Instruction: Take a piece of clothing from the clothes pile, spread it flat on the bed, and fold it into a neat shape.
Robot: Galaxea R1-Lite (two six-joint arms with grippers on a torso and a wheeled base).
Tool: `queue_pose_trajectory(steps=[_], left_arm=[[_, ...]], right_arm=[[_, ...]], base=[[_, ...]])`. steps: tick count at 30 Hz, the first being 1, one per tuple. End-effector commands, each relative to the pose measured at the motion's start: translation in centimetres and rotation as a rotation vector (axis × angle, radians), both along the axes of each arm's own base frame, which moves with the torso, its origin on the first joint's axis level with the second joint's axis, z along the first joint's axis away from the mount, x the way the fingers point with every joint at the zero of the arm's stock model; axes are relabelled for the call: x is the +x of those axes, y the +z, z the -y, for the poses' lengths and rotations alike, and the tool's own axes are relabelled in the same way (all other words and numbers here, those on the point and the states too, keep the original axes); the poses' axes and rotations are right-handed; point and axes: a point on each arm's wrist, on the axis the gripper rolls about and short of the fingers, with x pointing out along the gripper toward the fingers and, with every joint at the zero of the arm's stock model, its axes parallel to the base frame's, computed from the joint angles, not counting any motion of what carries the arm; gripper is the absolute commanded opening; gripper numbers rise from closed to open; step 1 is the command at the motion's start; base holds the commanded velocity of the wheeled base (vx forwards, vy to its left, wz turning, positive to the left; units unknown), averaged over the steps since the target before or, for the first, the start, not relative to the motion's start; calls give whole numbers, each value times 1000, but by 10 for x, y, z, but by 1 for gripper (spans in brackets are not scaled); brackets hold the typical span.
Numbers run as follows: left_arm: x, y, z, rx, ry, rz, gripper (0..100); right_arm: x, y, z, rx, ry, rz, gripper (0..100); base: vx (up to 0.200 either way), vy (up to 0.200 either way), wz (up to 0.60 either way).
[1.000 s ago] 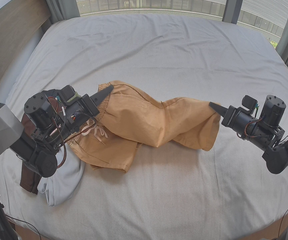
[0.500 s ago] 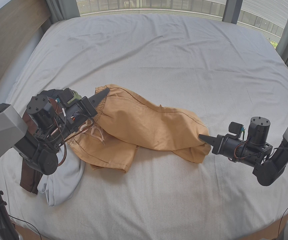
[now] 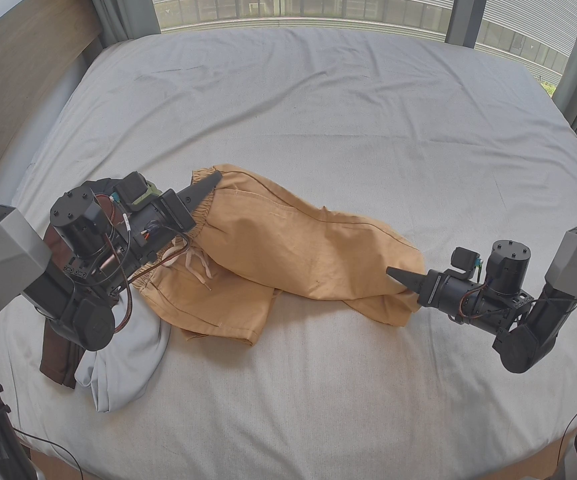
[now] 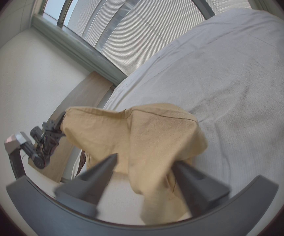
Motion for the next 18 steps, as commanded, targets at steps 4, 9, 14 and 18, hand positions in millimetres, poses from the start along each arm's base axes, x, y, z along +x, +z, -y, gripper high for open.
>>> queue_pose_trajectory(steps=[4, 9, 14, 18], left_arm=[[-2, 0, 3, 4, -8, 6, 0], [-2, 0, 4, 13, -8, 13, 0], [-2, 0, 4, 13, -8, 13, 0], [-2, 0, 4, 13, -8, 13, 0]], right_arm=[[28, 6, 17, 108, -82, -4, 100], [41, 9, 32, 160, -130, -6, 100], [51, 7, 44, 196, -164, -10, 100], [51, 7, 43, 218, -161, -27, 100]], base=[[0, 0, 0], [0, 0, 0], [0, 0, 0], [0, 0, 0]])
